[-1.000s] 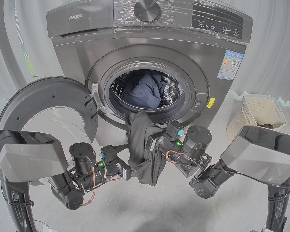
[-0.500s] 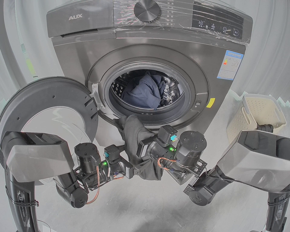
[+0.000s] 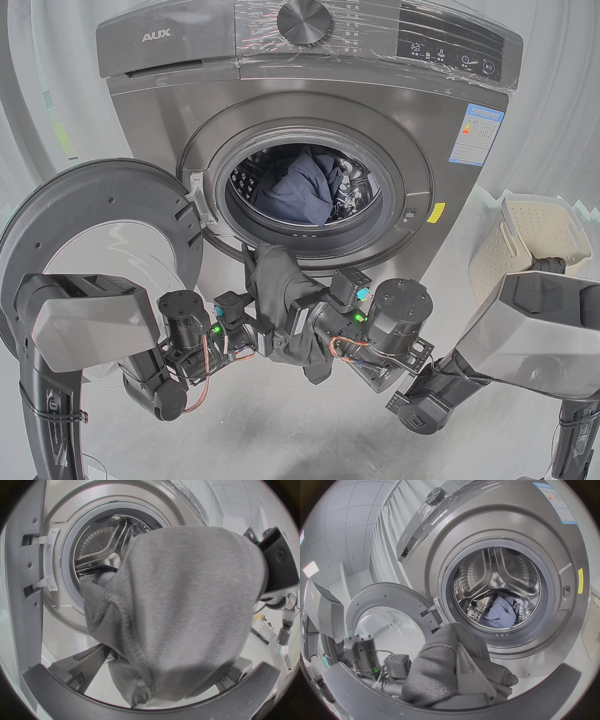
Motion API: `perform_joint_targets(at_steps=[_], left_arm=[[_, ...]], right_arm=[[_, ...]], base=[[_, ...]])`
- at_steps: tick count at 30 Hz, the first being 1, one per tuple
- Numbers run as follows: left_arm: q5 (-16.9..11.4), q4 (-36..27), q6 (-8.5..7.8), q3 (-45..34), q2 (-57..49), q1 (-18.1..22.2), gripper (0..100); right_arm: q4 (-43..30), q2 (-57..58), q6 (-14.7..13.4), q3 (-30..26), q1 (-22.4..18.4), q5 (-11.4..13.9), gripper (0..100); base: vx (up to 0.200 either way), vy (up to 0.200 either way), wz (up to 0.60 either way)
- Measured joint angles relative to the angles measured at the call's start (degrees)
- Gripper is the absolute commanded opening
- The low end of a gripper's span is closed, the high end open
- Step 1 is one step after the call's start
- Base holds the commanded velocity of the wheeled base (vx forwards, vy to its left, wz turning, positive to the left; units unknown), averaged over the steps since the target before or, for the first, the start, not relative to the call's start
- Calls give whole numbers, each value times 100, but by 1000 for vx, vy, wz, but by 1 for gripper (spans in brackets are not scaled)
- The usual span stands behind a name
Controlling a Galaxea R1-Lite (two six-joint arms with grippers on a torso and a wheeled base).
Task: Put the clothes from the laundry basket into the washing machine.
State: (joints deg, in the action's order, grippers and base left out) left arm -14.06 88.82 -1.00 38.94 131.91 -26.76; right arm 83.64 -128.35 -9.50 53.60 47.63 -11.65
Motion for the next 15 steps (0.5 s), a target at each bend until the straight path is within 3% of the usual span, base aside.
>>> perform_joint_targets(at_steps=[11, 12, 15], left_arm=[[24, 2, 40, 133, 141, 30, 100], [24, 5, 40, 135, 149, 30, 0], [24, 13, 46, 150, 166, 38, 0]], right_arm=[[63, 121, -35, -357, 240, 13, 0], [66, 126, -35, -363, 247, 13, 0], [63, 137, -35, -374, 256, 11, 0]], base=[[0, 0, 0], [0, 0, 0], [0, 0, 0]])
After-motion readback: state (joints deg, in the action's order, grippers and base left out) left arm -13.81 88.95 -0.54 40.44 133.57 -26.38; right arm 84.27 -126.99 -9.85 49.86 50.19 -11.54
